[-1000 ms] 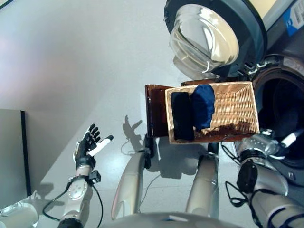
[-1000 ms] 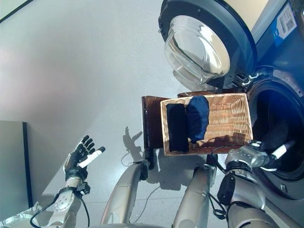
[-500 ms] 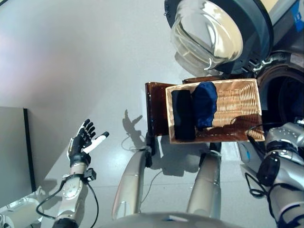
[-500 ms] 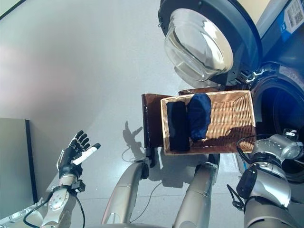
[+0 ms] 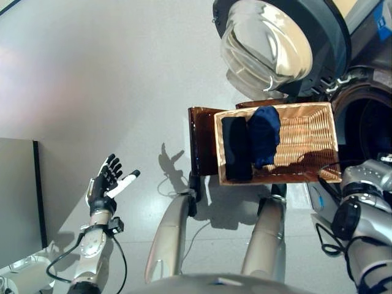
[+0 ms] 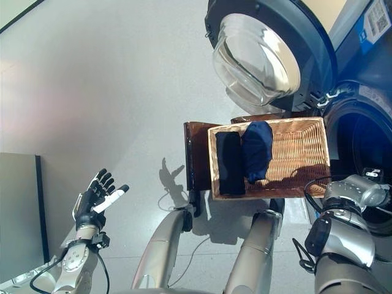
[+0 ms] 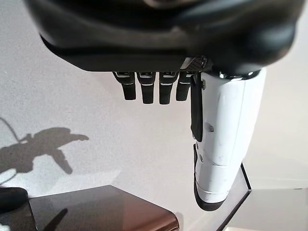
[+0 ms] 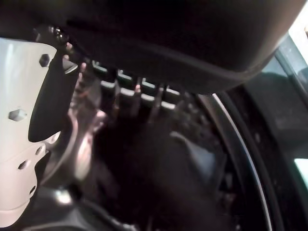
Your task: Pick up the clothes and place them into the washing machine
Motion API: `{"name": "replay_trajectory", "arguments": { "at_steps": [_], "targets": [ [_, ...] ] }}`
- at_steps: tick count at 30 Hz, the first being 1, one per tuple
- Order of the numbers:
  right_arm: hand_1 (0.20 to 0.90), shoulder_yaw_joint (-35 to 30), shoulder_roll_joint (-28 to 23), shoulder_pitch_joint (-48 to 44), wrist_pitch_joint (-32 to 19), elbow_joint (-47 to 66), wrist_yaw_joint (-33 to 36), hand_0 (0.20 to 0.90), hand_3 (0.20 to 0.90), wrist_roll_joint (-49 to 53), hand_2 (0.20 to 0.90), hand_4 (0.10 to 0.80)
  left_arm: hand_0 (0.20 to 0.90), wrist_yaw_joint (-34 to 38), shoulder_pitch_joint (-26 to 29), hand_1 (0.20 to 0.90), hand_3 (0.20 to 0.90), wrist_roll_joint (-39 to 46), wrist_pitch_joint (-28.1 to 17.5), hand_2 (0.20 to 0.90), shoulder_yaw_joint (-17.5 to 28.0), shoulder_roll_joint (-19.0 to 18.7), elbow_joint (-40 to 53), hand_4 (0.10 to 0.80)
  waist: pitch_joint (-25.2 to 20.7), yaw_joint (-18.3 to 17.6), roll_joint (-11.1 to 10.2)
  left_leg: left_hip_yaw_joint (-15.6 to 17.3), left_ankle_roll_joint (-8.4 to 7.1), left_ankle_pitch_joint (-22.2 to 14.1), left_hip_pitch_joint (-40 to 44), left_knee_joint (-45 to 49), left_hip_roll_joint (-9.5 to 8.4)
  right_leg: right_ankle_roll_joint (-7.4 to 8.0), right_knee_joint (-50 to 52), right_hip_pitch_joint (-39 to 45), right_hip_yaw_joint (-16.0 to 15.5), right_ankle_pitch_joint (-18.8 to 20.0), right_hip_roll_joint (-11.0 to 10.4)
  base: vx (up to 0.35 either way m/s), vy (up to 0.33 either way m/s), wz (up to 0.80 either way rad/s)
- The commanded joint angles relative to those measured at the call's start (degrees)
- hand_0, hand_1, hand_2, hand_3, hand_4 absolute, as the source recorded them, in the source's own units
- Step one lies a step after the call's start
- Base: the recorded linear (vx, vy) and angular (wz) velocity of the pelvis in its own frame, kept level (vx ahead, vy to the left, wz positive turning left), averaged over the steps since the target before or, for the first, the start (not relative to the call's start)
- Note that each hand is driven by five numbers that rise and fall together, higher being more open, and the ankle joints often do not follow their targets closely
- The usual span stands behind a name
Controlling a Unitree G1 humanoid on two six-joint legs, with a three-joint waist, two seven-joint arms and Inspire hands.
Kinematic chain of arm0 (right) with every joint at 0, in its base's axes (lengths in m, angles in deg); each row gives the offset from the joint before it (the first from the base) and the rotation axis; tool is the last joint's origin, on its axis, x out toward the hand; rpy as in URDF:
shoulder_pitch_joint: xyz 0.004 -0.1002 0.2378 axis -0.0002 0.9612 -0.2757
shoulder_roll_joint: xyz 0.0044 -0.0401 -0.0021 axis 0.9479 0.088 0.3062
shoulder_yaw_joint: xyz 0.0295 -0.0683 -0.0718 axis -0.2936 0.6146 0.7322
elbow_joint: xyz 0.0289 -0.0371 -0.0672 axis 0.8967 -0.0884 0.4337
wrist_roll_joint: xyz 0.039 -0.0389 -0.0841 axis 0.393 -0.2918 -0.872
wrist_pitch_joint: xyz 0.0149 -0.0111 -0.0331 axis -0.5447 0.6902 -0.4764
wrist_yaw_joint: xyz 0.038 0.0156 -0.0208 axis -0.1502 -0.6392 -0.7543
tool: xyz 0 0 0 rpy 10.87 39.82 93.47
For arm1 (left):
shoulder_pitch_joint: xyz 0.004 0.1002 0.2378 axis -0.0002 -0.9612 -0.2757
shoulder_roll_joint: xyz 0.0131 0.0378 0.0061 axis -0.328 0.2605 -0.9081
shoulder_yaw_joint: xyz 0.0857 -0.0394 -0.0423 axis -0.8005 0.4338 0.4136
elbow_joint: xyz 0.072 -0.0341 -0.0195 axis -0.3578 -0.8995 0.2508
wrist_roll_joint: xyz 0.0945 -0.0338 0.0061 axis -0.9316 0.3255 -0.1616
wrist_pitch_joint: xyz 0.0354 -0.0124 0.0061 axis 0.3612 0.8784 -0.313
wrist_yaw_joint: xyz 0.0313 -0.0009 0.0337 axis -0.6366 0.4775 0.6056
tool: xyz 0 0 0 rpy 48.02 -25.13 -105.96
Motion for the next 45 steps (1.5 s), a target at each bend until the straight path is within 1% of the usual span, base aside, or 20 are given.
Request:
{"name": "replay_trajectory", "arguments": {
  "at_steps": [1,2,3,7,9,12,18,21,24,25,26,27,28,29,30,31,32,34,39,45],
  "targets": [
    [0.900,9.6,-5.8,0.9,4.5,-5.5,1.1,0.900,0.900,-13.6,0.900,0.800,0.900,1.9,-2.0,0.900,0.900,0.3,-3.6,0.900,5.9,-4.9,0.9,0.800,-4.8,0.4,-1.3,-1.2,-1.87,-1.0,4.1,-3.8,0.90,-4.85,-3.7,1.1,-0.5,7.4,2.3,0.000,0.000,0.00],
    [0.900,9.7,-5.9,0.7,4.5,-5.5,1.2,0.900,0.900,-13.6,0.900,0.800,0.900,1.9,-2.0,0.900,0.900,0.3,-3.6,0.900,6.0,-4.8,0.9,0.800,-4.7,0.3,-1.2,-1.2,-1.87,-1.0,4.1,-3.8,0.91,-4.85,-3.8,1.1,-0.5,7.4,2.3,0.000,0.000,0.00],
    [0.900,14.4,-5.4,0.1,7.0,-4.9,0.4,0.900,0.900,-17.2,0.900,0.800,0.900,1.7,-1.7,0.900,0.900,0.0,-4.0,0.900,5.6,-5.0,0.7,0.800,-4.2,0.4,-1.6,-0.9,-1.82,-0.4,5.0,-5.2,1.20,-4.69,-5.5,2.2,-0.7,8.3,2.4,0.003,-0.020,-0.07],
    [0.900,15.8,-1.1,3.6,7.4,-4.1,-1.3,0.900,0.900,-18.9,0.900,0.800,0.900,1.3,-1.4,0.900,0.900,0.8,-4.5,0.900,5.3,-4.2,-0.6,0.800,-3.9,0.4,-2.8,-1.2,-1.90,1.1,8.1,-9.0,1.54,-4.22,-9.9,6.2,-2.1,9.8,2.3,0.026,-0.041,-0.16],
    [0.900,17.4,2.2,6.9,8.1,-2.7,-1.4,0.900,0.900,-22.4,0.900,0.800,0.900,1.4,-1.0,0.900,0.900,0.6,-4.7,0.900,4.4,-3.4,-2.0,0.800,-3.7,0.2,-3.6,-1.6,-2.08,2.1,10.4,-11.2,1.66,-4.01,-12.4,9.2,-3.0,10.5,2.1,0.058,-0.062,-0.04],
    [0.900,21.2,6.8,11.8,11.1,-2.9,-1.0,0.900,0.900,-31.0,0.900,0.800,0.900,2.8,0.2,0.900,0.900,-1.1,-5.0,0.900,3.8,-2.2,-5.4,0.800,-4.0,0.1,-5.0,-2.2,-2.30,4.0,14.2,-15.1,1.90,-3.69,-16.7,13.7,-4.8,12.1,2.1,0.086,-0.071,0.02],
    [0.900,21.4,12.7,16.8,12.7,-5.9,-0.4,0.900,0.900,-35.9,0.900,0.800,0.900,3.5,1.1,0.900,0.900,-2.8,-5.1,0.900,3.6,-0.7,-9.5,0.800,-5.0,0.2,-6.9,-2.6,-2.77,5.4,21.0,-20.5,2.47,-2.95,-23.7,21.9,-7.8,13.8,1.7,0.104,-0.049,-0.02],
    [0.900,21.3,14.3,18.3,12.8,-5.8,-0.6,0.900,0.900,-36.0,0.900,0.800,0.900,3.8,1.0,0.900,0.900,-3.0,-5.3,0.900,3.9,-0.5,-9.6,0.800,-5.0,-0.1,-7.4,-2.7,-2.84,5.9,22.9,-21.9,2.70,-2.78,-26.0,24.3,-8.6,14.3,1.8,0.071,-0.021,-0.03],
    [0.900,24.7,15.8,19.5,13.5,-4.6,0.9,0.900,0.900,-42.1,0.900,0.800,0.900,4.2,0.9,0.900,0.900,-3.5,-5.6,0.900,3.9,-0.4,-9.8,0.800,-5.4,-0.2,-8.2,-2.6,-2.99,6.3,24.8,-23.4,3.19,-2.55,-28.5,26.6,-9.5,15.1,1.9,0.046,-0.018,-0.04],
    [0.900,24.7,16.0,19.6,13.5,-4.4,1.1,0.900,0.900,-42.3,0.900,0.800,0.900,4.2,0.8,0.900,0.900,-3.5,-5.6,0.900,4.0,-0.4,-9.8,0.800,-5.3,-0.3,-8.3,-2.6,-2.99,6.3,25.0,-23.5,3.19,-2.55,-28.6,26.8,-9.6,15.1,1.9,0.000,0.000,0.00],
    [0.900,26.6,16.1,20.0,14.3,-3.4,1.6,0.900,0.900,-45.8,0.900,0.800,0.900,4.5,0.9,0.900,0.900,-3.8,-5.7,0.900,4.1,-0.4,-9.9,0.800,-5.3,-0.3,-8.5,-2.6,-3.04,6.4,25.1,-23.3,3.32,-2.49,-28.7,27.0,-9.8,15.2,1.9,0.000,0.000,0.00],
    [0.900,31.0,15.8,20.9,15.7,-0.5,2.7,0.900,0.900,-54.3,0.900,0.800,0.900,4.9,0.8,0.900,0.900,-4.1,-5.9,0.900,4.5,-0.5,-9.9,0.800,-4.9,-0.4,-8.6,-2.7,-2.99,6.0,25.3,-22.8,3.27,-2.44,-28.1,27.1,-9.7,14.9,1.9,0.000,0.000,0.00],
    [0.900,31.0,15.9,20.9,15.8,-0.3,2.8,0.900,0.900,-54.4,0.900,0.800,0.900,4.9,0.8,0.900,0.900,-4.1,-5.9,0.900,4.5,-0.5,-9.9,0.800,-5.1,-0.4,-8.7,-2.7,-2.97,6.4,25.1,-23.0,3.22,-2.44,-28.3,26.9,-9.7,15.3,1.9,0.000,0.000,0.00],
    [0.900,36.3,13.7,21.9,18.0,3.9,3.9,0.900,0.900,-66.3,0.900,0.800,0.900,5.3,0.9,0.900,0.900,-5.2,-6.3,0.900,5.2,-0.6,-9.9,0.800,-4.6,-0.5,-8.7,-2.8,-2.98,6.3,24.7,-22.4,3.07,-2.43,-27.8,26.6,-9.6,15.2,1.8,-0.032,-0.004,0.02],
    [0.900,36.4,13.8,21.9,18.1,4.1,4.0,0.900,0.900,-66.5,0.900,0.800,0.900,5.3,0.8,0.900,0.900,-5.2,-6.3,0.900,5.2,-0.5,-9.9,0.800,-4.6,-0.6,-8.7,-2.9,-2.97,6.3,24.6,-22.4,3.05,-2.42,-27.8,26.5,-9.6,15.2,1.8,0.000,0.000,0.00],
    [0.900,38.7,12.5,22.1,19.6,4.8,4.8,0.900,0.900,-72.4,0.900,0.800,0.900,5.3,1.1,0.900,0.900,-5.8,-6.4,0.900,5.4,-0.5,-10.7,0.800,-4.5,-0.7,-8.7,-3.0,-2.99,6.2,24.5,-22.0,2.89,-2.40,-27.6,26.5,-9.6,15.1,1.8,0.000,0.000,0.00],
    [0.900,42.5,10.8,21.2,22.9,4.4,6.0,0.900,0.900,-81.6,0.900,0.800,0.900,5.1,1.5,0.900,0.900,-6.4,-6.5,0.900,5.9,-0.4,-11.6,0.800,-4.5,-0.5,-8.5,-3.2,-3.00,6.1,23.9,-21.6,2.66,-2.37,-27.4,26.2,-9.7,15.1,1.6,0.000,0.000,0.00],
    [0.900,46.1,10.0,19.2,25.3,3.3,6.2,0.900,0.900,-88.4,0.900,0.800,0.900,4.9,1.6,0.900,0.900,-7.1,-6.5,0.900,6.0,-0.2,-10.3,0.800,-4.6,0.0,-8.2,-3.4,-2.99,6.2,23.2,-21.2,2.34,-2.41,-27.2,25.8,-9.8,15.1,1.5,-0.020,-0.009,0.05],
    [0.900,51.8,10.7,14.7,28.3,-1.7,6.3,0.900,0.900,-95.6,0.900,0.800,0.900,3.7,1.1,0.900,0.900,-7.4,-6.4,0.900,6.0,0.0,-7.5,0.800,-4.5,1.2,-7.5,-4.0,-2.86,6.2,21.4,-20.1,1.85,-2.48,-26.0,24.4,-9.8,14.9,1.3,-0.021,0.001,0.10],
    [0.900,53.8,11.9,12.1,29.9,-4.2,7.2,0.900,0.900,-98.0,0.900,0.800,0.900,3.0,0.9,0.900,0.900,-7.2,-6.3,0.900,5.4,0.2,-5.6,0.800,-3.9,2.1,-6.7,-4.1,-2.74,6.2,19.4,-18.9,1.53,-2.67,-25.0,22.9,-9.7,14.6,1.2,-0.031,0.018,0.10]
  ]
}}
